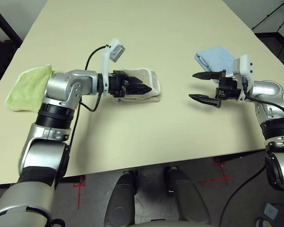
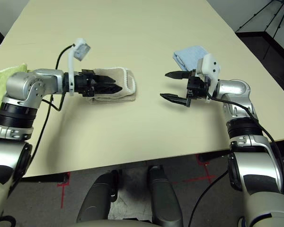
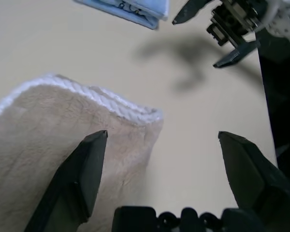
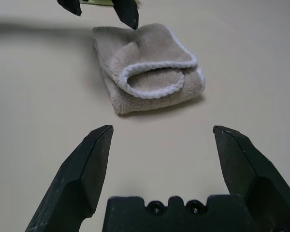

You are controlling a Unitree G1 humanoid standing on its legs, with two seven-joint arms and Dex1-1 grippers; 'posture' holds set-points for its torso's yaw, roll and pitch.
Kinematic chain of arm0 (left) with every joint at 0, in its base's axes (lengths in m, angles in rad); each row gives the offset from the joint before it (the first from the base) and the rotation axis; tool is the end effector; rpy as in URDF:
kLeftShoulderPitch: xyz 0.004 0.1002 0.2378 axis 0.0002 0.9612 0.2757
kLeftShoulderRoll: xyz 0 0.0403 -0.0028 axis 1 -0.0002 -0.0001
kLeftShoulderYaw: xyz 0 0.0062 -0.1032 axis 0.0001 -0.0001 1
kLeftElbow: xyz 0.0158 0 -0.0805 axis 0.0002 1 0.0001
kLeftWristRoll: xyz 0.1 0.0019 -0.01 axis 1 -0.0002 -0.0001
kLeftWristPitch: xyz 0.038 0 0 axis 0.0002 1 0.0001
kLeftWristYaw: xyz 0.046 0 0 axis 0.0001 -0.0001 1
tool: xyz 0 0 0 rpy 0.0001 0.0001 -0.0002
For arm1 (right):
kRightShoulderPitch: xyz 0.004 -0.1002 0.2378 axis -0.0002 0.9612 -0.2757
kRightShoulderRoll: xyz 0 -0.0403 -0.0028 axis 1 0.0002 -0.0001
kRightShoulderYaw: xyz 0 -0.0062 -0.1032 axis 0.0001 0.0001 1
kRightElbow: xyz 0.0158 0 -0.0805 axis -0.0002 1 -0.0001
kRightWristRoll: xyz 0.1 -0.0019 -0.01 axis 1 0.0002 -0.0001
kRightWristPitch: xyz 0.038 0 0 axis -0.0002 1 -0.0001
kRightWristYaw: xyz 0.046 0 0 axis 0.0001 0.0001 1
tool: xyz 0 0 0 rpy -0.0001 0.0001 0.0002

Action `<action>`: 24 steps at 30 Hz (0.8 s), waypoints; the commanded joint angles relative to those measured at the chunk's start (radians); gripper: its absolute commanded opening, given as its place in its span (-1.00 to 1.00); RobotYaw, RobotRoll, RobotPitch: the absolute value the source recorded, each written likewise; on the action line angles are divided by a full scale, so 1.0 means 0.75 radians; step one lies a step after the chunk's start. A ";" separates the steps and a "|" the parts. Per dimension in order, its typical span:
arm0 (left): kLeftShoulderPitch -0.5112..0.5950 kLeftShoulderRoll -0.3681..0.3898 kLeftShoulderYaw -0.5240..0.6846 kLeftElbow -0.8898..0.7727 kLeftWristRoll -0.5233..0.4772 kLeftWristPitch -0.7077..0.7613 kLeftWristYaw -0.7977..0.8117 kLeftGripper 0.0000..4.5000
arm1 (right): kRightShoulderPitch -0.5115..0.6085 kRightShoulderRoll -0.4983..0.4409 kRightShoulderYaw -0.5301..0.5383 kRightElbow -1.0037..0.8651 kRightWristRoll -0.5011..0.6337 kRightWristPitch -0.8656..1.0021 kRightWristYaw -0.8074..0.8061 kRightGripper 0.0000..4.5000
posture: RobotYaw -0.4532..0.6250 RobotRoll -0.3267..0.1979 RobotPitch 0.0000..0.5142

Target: Fold the towel and set it aside.

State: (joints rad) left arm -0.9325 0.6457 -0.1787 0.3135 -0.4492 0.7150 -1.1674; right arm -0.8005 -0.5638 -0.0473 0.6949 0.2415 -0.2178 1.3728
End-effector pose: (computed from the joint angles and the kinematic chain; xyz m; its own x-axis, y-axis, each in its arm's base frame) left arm 0.3270 0.2090 0.2321 0.3282 -0.8952 -0.3015 0.9342 0.3548 -0.0365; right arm 0.3262 -0.2607 0.1844 0.3815 0.9172 -0.1146 -0.8559 0.3038 -0.4184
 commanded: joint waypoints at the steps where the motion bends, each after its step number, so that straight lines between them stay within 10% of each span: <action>1: 0.004 0.027 0.044 0.098 0.023 -0.288 -0.222 0.98 | -0.015 -0.016 0.016 0.016 -0.007 -0.005 0.021 1.00 | -0.12 0.25 -0.29; 17: -0.041 -0.110 0.153 0.568 0.139 -0.923 -0.426 0.98 | -0.080 0.057 0.004 0.033 0.031 0.125 0.010 1.00 | -0.15 0.25 -0.27; 24: -0.038 -0.089 0.157 0.638 0.186 -1.039 -0.459 1.00 | -0.076 0.076 0.008 0.036 0.024 0.123 0.003 0.14 | -0.13 0.25 -0.28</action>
State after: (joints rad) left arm -0.9671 0.5672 -0.0759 0.7712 -0.3281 -0.0414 -1.4890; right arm -0.8564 -0.5093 -0.0475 0.7333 0.2548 -0.1260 1.3769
